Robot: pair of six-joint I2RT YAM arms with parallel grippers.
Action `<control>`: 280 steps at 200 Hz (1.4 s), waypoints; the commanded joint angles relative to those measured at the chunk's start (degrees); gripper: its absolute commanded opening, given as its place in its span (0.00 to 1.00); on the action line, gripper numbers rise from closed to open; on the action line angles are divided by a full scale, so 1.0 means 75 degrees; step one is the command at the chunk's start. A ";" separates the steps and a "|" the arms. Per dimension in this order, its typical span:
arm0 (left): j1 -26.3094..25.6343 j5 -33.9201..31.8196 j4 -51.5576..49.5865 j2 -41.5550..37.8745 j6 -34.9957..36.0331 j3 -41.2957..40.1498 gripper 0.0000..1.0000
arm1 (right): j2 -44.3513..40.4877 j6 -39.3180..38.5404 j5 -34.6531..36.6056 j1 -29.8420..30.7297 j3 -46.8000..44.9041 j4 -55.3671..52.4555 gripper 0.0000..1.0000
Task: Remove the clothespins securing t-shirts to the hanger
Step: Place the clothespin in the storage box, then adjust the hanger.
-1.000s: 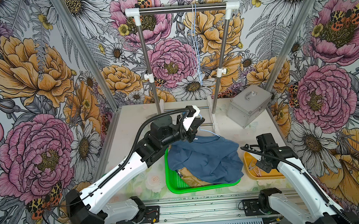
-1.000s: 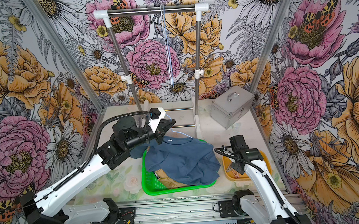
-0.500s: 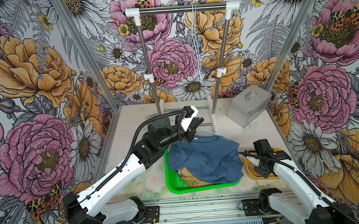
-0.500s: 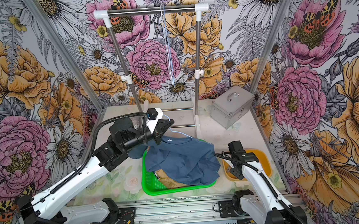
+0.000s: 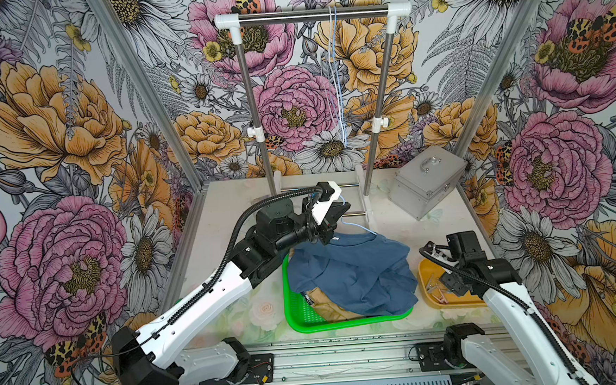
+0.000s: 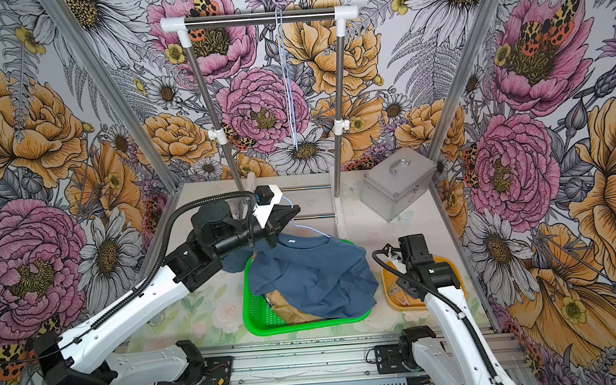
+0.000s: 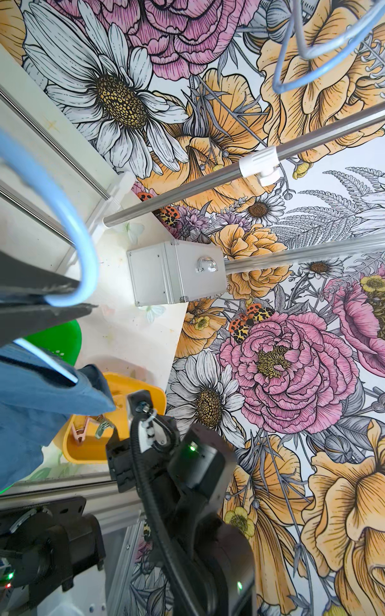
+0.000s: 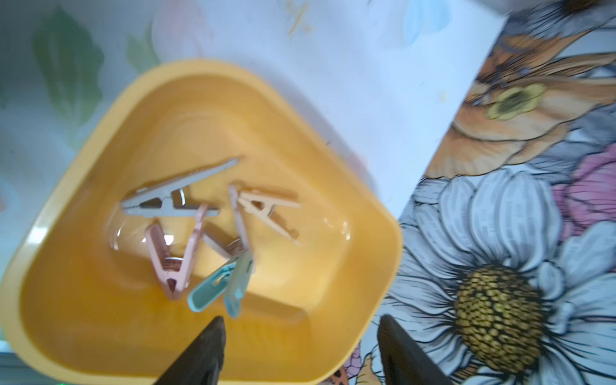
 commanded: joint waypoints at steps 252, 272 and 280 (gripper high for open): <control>-0.0133 0.0614 -0.0965 0.0228 -0.0402 0.1378 0.00 | 0.2662 0.4161 -0.7904 0.3632 0.3355 0.6104 0.75; -0.0180 0.0603 -0.0969 0.0265 -0.0442 0.1375 0.00 | 0.2787 0.4448 -0.8273 0.3624 0.3322 0.6495 0.66; -0.0171 0.0593 -0.0969 0.0274 -0.0453 0.1376 0.00 | 0.2796 0.4554 -0.8342 0.3629 0.3281 0.6669 0.63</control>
